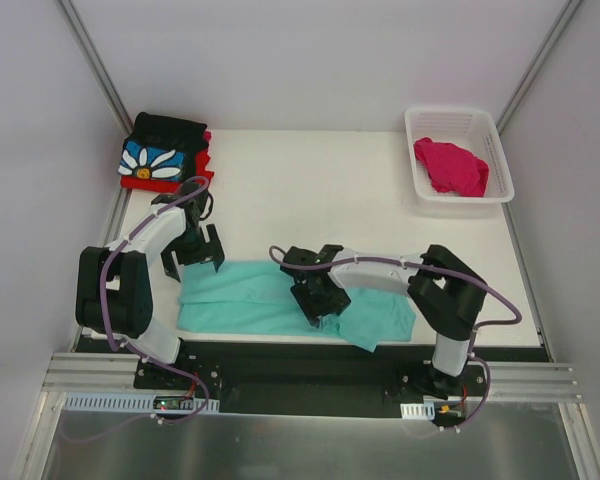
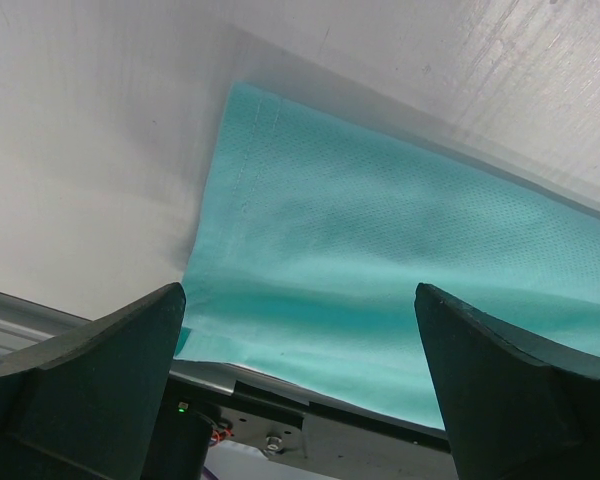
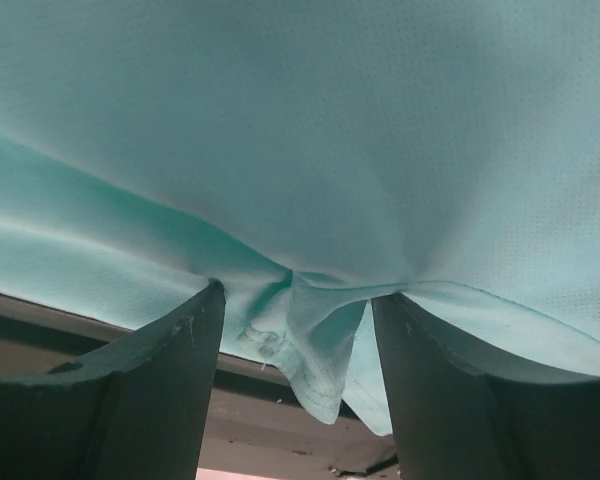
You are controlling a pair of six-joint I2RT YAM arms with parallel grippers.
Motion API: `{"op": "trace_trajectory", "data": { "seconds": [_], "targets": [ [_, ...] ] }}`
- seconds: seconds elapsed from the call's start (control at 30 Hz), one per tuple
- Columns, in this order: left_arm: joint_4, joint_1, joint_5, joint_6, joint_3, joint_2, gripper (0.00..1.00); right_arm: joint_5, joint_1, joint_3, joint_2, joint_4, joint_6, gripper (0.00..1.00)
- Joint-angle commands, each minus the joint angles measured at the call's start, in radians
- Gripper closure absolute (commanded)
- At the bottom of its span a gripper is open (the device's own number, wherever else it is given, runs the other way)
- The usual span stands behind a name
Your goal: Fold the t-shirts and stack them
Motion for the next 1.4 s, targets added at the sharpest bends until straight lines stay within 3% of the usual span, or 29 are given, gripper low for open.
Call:
{"op": "trace_trajectory", "data": {
  "seconds": [0.0,0.43,0.47,0.57,0.67,1.03,1.37],
  "targets": [
    [-0.034,0.008,-0.003,0.018,0.029,-0.021,0.01,-0.063,0.004,0.066,0.072,0.083,-0.010,0.36],
    [-0.037,0.008,0.017,0.015,0.042,-0.018,0.01,-0.009,0.017,0.198,-0.051,-0.104,-0.039,0.40],
    [-0.039,0.008,0.020,0.015,0.042,-0.021,0.01,-0.006,0.018,0.201,-0.054,-0.105,-0.037,0.59],
    [-0.040,0.008,0.018,0.018,0.042,-0.024,0.01,-0.005,0.023,0.192,-0.054,-0.101,-0.034,0.74],
    [-0.045,0.008,0.014,0.020,0.040,-0.027,0.01,0.009,0.023,0.159,-0.045,-0.088,-0.024,0.99],
    [-0.049,0.008,0.015,0.021,0.043,-0.028,0.01,0.029,0.023,0.020,-0.125,-0.075,0.004,0.99],
    [-0.062,0.006,0.006,0.029,0.054,-0.036,0.01,-0.002,0.050,0.113,-0.059,-0.072,0.001,0.99]
  ]
}}
